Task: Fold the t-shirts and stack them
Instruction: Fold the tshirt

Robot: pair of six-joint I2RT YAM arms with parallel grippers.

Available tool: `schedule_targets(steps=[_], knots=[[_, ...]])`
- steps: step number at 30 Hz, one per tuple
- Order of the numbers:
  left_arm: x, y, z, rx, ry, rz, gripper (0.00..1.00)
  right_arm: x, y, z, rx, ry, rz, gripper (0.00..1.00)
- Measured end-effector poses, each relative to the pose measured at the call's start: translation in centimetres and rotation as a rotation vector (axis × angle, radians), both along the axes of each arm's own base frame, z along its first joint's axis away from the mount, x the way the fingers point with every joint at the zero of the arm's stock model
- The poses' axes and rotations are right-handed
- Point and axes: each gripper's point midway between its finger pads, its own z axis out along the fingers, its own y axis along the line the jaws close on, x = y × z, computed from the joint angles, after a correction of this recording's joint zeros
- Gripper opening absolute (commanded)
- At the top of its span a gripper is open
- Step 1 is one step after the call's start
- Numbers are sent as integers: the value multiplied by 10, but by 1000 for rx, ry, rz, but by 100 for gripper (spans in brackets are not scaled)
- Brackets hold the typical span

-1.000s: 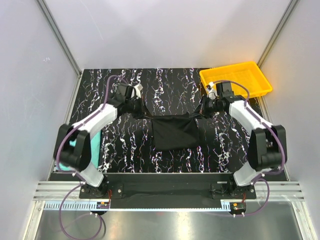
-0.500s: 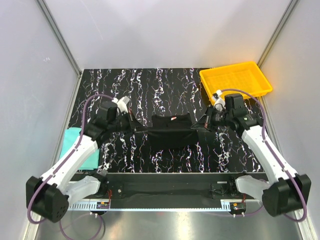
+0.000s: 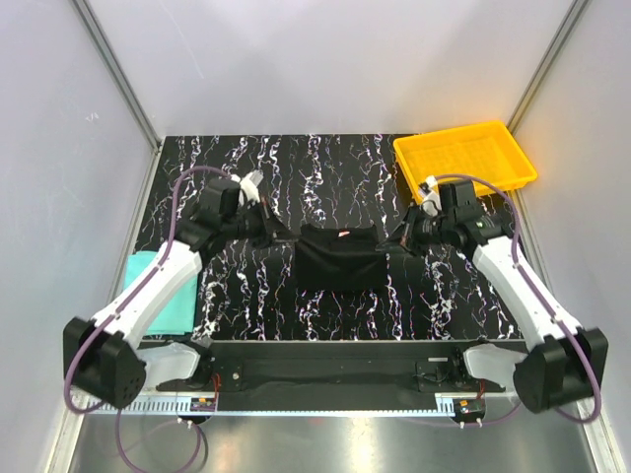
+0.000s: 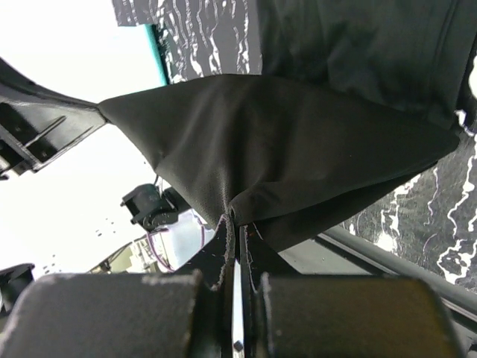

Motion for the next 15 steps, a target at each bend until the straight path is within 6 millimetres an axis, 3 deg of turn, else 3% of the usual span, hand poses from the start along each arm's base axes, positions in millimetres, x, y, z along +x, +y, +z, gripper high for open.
schedule_targets(steps=[7, 15], knots=[[39, 2, -2, 29, 17, 26, 0, 37, 4, -8, -17, 55, -9, 0], [80, 7, -5, 43, 28, 49, 0, 80, -10, -15, 3, 103, -61, 0]])
